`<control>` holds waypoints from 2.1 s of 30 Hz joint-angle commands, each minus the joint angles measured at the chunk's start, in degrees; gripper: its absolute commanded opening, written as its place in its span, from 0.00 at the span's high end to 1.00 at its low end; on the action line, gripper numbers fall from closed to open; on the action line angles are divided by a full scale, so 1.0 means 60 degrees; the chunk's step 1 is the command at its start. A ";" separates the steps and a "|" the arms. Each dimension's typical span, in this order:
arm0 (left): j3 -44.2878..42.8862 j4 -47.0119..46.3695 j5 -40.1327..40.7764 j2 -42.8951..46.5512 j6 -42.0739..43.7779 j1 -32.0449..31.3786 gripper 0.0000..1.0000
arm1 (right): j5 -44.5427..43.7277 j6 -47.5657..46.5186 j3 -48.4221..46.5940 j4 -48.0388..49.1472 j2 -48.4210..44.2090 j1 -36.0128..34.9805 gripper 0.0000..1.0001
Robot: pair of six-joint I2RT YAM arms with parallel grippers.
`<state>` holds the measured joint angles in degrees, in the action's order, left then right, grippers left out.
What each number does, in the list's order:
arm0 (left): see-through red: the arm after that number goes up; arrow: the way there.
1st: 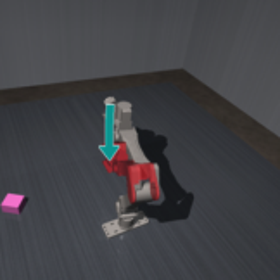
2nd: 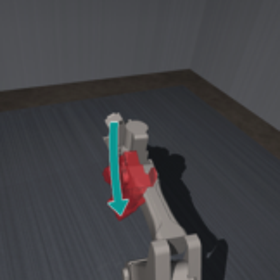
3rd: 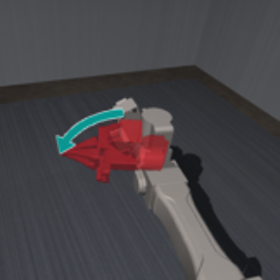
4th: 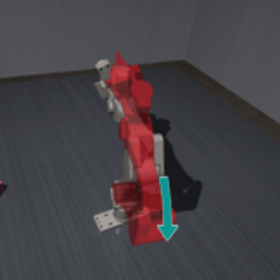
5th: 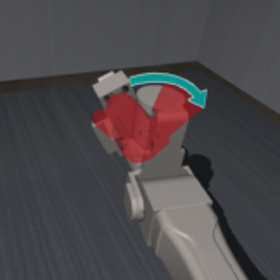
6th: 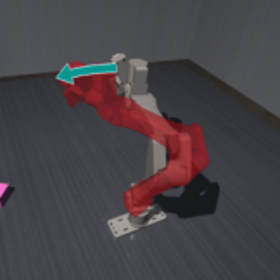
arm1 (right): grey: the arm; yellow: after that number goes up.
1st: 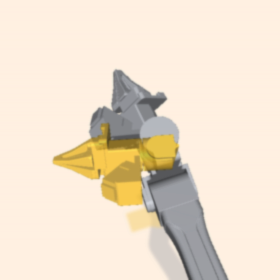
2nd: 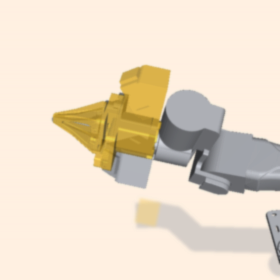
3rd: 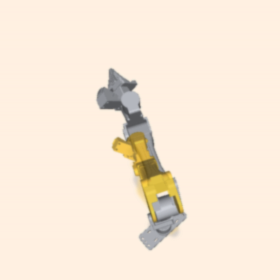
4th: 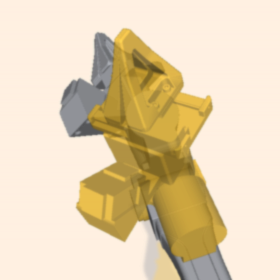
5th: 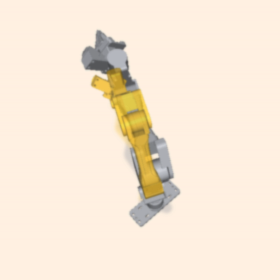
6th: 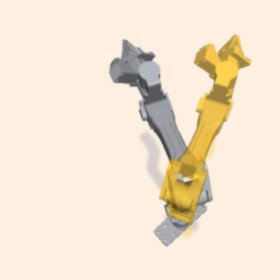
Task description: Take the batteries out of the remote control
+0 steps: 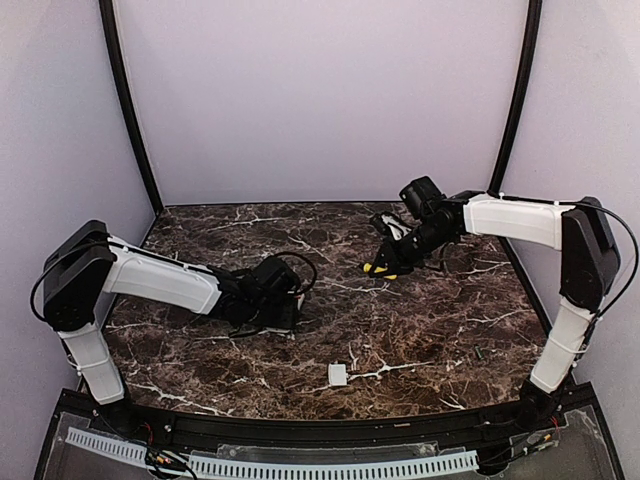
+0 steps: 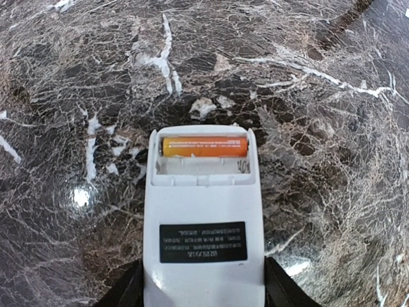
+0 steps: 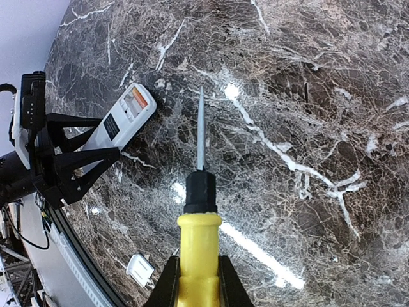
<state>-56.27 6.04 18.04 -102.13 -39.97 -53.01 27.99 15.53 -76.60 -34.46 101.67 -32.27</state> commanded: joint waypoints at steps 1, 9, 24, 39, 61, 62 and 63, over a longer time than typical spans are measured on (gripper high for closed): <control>-0.0140 0.1005 0.0123 -0.0284 -0.0705 -0.0012 0.84 | -0.0157 0.0092 0.0142 0.0317 -0.0091 -0.0058 1.00; -0.0139 0.0789 -0.0057 -0.0378 -0.0586 -0.0012 0.33 | -0.0189 0.0122 0.0284 0.0394 -0.0186 -0.0060 1.00; -0.0116 0.0894 0.0528 0.0783 0.1486 -0.0019 0.01 | -0.0404 0.0060 0.0338 0.0364 -0.0454 -0.0049 1.00; 0.0923 0.2030 -0.2150 0.2458 0.3154 0.0623 0.19 | -0.0555 -0.0021 0.0355 0.0302 -0.0612 -0.0049 1.00; 0.1729 -0.0294 -0.7077 0.1504 0.1733 0.2056 0.33 | -0.0737 -0.0082 0.0891 0.0405 -0.1103 -0.0034 1.00; 0.1750 -0.0336 -0.7097 0.1477 0.1692 0.2055 0.34 | -0.0755 -0.0096 0.0913 0.0397 -0.1140 -0.0037 1.00; 0.1748 -0.0349 -0.7096 0.1446 0.1632 0.2054 0.34 | -0.0785 -0.0111 0.0939 0.0396 -0.1172 -0.0041 1.00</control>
<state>-45.28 4.67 -23.18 -92.64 -28.25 -40.71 24.14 15.49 -71.94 -33.10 96.79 -32.27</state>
